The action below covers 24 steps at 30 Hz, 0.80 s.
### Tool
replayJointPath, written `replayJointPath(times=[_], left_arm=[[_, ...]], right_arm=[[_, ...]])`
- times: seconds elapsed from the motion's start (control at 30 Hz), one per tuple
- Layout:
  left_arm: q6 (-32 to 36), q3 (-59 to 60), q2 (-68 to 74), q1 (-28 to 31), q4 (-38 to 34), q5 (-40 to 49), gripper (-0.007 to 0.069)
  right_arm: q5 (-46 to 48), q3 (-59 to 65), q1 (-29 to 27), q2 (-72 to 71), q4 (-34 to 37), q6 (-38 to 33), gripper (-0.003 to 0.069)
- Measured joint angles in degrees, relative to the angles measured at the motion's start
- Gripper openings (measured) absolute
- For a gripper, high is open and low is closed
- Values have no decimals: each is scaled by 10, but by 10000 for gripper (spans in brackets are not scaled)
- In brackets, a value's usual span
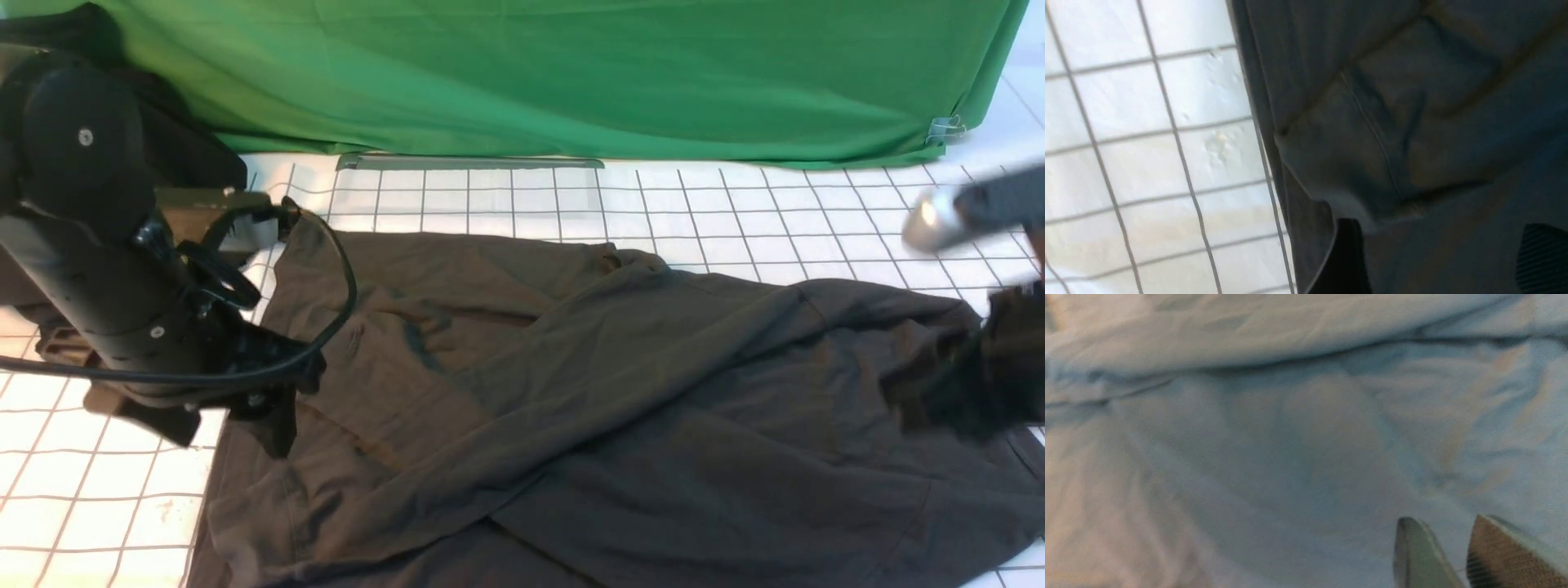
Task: Fold a long-sleeved shirt over a white checkered tablecloth.
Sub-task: 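Fold the left side of the dark shirt inward over its body with the left gripper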
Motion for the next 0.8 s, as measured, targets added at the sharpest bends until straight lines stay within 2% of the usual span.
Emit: replayJointPath(times=[0.07,0.13,0.17,0.2,0.3,0.37,0.4,0.43,0.5,0.6,0.67,0.8], left_arm=[[0,0,2,0,-6,-28,541],[0,0,18,0,-13,-59,534],[0,0,20,0,-13,-59,532],[-1,0,40,0,-12,-62,512],[-1,2,69,0,-12,-64,471],[7,4,86,0,-12,-53,399],[9,4,86,0,-12,-53,391],[18,4,89,0,-12,-47,336],[21,4,89,0,-13,-44,220],[30,4,86,0,-27,-39,71],[44,7,85,0,-52,-39,20],[55,28,85,0,-83,-50,0]], right_arm=[[11,-45,-25,44,5,-17,174],[49,-125,-55,113,32,-70,149],[53,-125,-57,119,32,-70,148],[84,-182,-62,173,48,-107,148],[125,-273,-63,258,59,-135,195],[141,-342,-60,319,62,-145,264],[142,-353,-59,324,62,-147,279],[145,-394,-57,360,62,-161,328],[147,-450,-51,410,62,-186,382],[150,-516,-38,469,62,-213,409],[154,-560,-26,518,62,-235,416],[168,-625,2,598,62,-267,421]])
